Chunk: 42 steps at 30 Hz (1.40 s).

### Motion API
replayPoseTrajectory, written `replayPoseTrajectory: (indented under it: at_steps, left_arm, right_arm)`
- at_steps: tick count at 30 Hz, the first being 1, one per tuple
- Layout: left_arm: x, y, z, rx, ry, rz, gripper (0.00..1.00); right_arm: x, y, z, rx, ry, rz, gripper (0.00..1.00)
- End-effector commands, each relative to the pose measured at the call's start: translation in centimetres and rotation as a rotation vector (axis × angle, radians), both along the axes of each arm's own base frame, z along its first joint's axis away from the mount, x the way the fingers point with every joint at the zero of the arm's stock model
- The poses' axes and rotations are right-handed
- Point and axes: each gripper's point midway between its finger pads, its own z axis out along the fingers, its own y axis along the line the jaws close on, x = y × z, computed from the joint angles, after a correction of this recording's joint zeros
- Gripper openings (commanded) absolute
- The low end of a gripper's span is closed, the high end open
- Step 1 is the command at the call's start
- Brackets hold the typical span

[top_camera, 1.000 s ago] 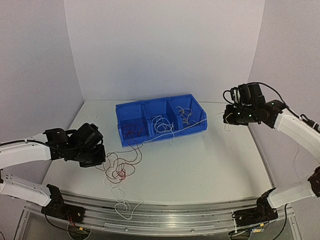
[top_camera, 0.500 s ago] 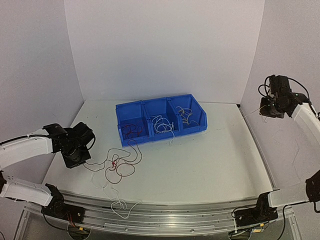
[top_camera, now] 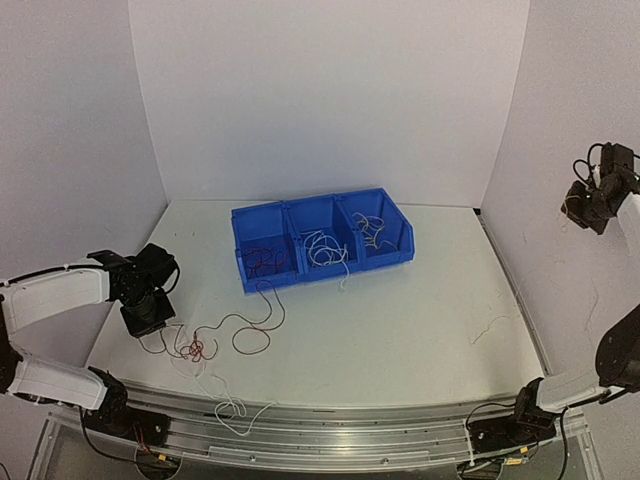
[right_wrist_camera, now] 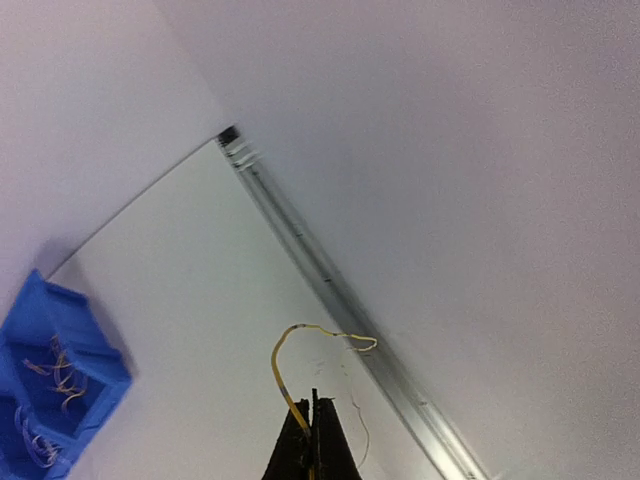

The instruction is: Untangle the cables

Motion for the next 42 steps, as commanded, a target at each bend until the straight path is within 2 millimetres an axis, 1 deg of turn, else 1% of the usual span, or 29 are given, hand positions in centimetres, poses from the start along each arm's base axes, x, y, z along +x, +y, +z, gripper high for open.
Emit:
replayPoseTrajectory:
  at_steps: [1,5,8,9,11,14,16,17,19,20,21,22,24,26,27,28,30,33,36,39,42]
  left_arm:
    - [4.3,-5.5,3.1,-0.225,-0.213,-0.228,0.00]
    - [5.8,-10.5,6.2,-0.432,-0.336,-0.413,0.00]
    - [6.0,-13.0,7.9,-0.547,-0.402,-0.521,0.00]
    - [6.1,-13.8,8.5,-0.584,-0.432,-0.554,0.00]
    - [6.0,-14.9,8.9,-0.637,-0.454,-0.592,0.00]
    - [5.9,-16.2,8.9,-0.672,-0.464,-0.625,0.00]
    - [5.8,-16.8,8.5,-0.670,-0.453,-0.637,0.00]
    - [5.9,-17.1,8.1,-0.662,-0.443,-0.638,0.00]
    - [5.8,-17.7,7.6,-0.646,-0.426,-0.644,0.00]
    - [5.8,-18.0,7.3,-0.641,-0.418,-0.644,0.00]
    - [5.8,-18.2,7.0,-0.635,-0.410,-0.644,0.00]
    - [5.8,-18.4,6.5,-0.630,-0.396,-0.645,0.00]
    - [5.7,-18.9,5.9,-0.621,-0.379,-0.644,0.00]
    - [5.7,-19.2,5.4,-0.613,-0.364,-0.641,0.00]
    - [5.6,-19.3,5.1,-0.611,-0.356,-0.640,0.00]
    - [5.6,-19.4,4.9,-0.609,-0.349,-0.639,0.00]
    - [5.6,-19.3,4.4,-0.602,-0.338,-0.630,0.00]
    - [5.6,-19.1,4.0,-0.592,-0.330,-0.620,0.00]
    - [5.6,-19.0,3.7,-0.585,-0.320,-0.612,0.00]
    - [5.7,-19.0,3.5,-0.584,-0.313,-0.602,0.00]
    - [5.6,-18.9,3.2,-0.582,-0.308,-0.594,0.00]
  right_arm:
    - [2.6,8.2,3.9,0.360,-0.211,0.320,0.00]
    - [2.6,12.6,7.9,0.448,-0.340,0.481,0.00]
    - [2.6,15.3,10.7,0.461,-0.423,0.565,0.00]
    - [2.9,15.9,11.2,0.445,-0.437,0.564,0.00]
    - [3.5,17.2,12.3,0.402,-0.461,0.584,0.00]
    - [5.3,19.2,14.3,0.367,-0.527,0.605,0.00]
    - [6.8,19.9,16.0,0.347,-0.581,0.597,0.00]
    - [7.9,20.9,16.6,0.338,-0.601,0.605,0.00]
    - [9.9,21.9,18.2,0.325,-0.650,0.594,0.00]
    - [11.4,22.6,18.3,0.329,-0.659,0.591,0.00]
    - [12.0,23.2,19.5,0.333,-0.691,0.599,0.00]
    - [13.1,24.0,19.9,0.337,-0.707,0.605,0.00]
    - [14.4,25.1,21.8,0.336,-0.758,0.601,0.00]
    - [16.6,26.0,22.2,0.344,-0.777,0.597,0.00]
    - [17.1,26.0,23.0,0.357,-0.800,0.584,0.00]
    - [18.0,26.0,22.9,0.367,-0.805,0.567,0.00]
    - [19.4,26.3,23.5,0.396,-0.834,0.551,0.00]
    - [20.9,27.2,24.2,0.411,-0.874,0.540,0.00]
    - [21.9,28.4,24.5,0.402,-0.905,0.531,0.00]
    - [23.5,29.2,22.7,0.390,-0.888,0.495,0.00]
    - [25.0,30.0,21.2,0.459,-0.882,0.471,0.00]
